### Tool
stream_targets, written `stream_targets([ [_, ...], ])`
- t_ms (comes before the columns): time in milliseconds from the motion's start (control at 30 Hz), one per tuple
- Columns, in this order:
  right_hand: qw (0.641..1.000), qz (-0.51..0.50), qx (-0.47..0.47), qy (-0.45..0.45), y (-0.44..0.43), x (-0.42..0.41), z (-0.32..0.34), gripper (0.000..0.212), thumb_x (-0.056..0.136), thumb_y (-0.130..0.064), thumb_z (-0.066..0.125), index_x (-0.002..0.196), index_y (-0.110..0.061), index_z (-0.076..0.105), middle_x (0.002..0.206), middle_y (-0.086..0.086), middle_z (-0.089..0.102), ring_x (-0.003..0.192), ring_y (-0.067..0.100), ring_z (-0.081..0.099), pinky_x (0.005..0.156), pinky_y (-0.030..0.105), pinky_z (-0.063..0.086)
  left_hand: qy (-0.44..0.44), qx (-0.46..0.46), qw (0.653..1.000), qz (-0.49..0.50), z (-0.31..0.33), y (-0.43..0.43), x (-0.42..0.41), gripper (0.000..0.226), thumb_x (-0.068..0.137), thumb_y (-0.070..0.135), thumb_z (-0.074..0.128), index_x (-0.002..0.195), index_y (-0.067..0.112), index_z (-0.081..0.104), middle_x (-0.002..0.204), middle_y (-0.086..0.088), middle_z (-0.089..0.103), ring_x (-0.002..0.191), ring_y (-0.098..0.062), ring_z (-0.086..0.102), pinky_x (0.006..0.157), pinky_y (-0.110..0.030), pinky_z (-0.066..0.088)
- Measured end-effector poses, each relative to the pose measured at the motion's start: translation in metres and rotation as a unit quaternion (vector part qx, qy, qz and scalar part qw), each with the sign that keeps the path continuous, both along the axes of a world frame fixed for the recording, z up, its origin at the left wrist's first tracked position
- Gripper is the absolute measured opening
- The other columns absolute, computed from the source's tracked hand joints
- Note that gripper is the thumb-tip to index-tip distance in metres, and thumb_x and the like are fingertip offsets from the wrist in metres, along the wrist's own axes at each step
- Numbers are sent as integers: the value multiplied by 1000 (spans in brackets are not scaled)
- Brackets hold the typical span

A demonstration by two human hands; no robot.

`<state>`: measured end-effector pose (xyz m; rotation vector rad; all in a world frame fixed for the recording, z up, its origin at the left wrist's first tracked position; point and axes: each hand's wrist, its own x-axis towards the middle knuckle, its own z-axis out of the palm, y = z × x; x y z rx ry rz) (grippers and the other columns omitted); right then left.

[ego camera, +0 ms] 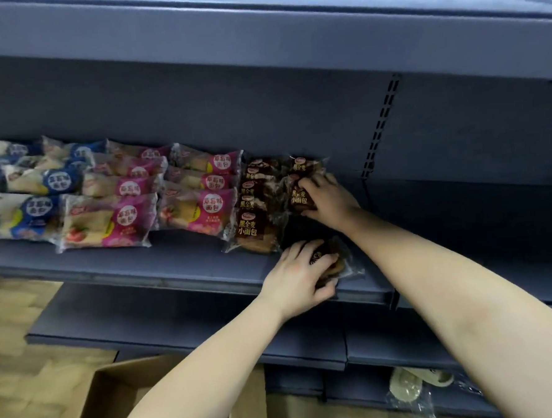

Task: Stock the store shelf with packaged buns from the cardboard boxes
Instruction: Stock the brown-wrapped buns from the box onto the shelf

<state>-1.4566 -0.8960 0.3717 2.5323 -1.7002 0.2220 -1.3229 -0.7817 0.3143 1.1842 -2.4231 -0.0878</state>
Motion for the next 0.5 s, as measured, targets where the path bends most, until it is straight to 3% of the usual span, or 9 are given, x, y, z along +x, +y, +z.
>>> stream_targets([
  [267, 1000, 19, 7, -16, 6, -3, -3, 73, 80, -39, 70, 141, -12, 38, 142, 11, 35, 133, 30, 26, 104, 44, 38, -32, 9, 999, 14, 3, 0, -4, 46, 77, 45, 48, 110, 18, 66, 117, -14, 60, 102, -35, 58, 83, -42, 51],
  [500, 999, -27, -26, -2, 40, -32, 8, 58, 96, -43, 44, 146, -18, 31, 153, 1, 24, 137, 27, 24, 105, 48, 30, -32, 24, 999, 31, 2, 2, -7, 46, 77, 46, 47, 110, 18, 63, 119, -18, 60, 99, -39, 58, 81, -45, 53],
])
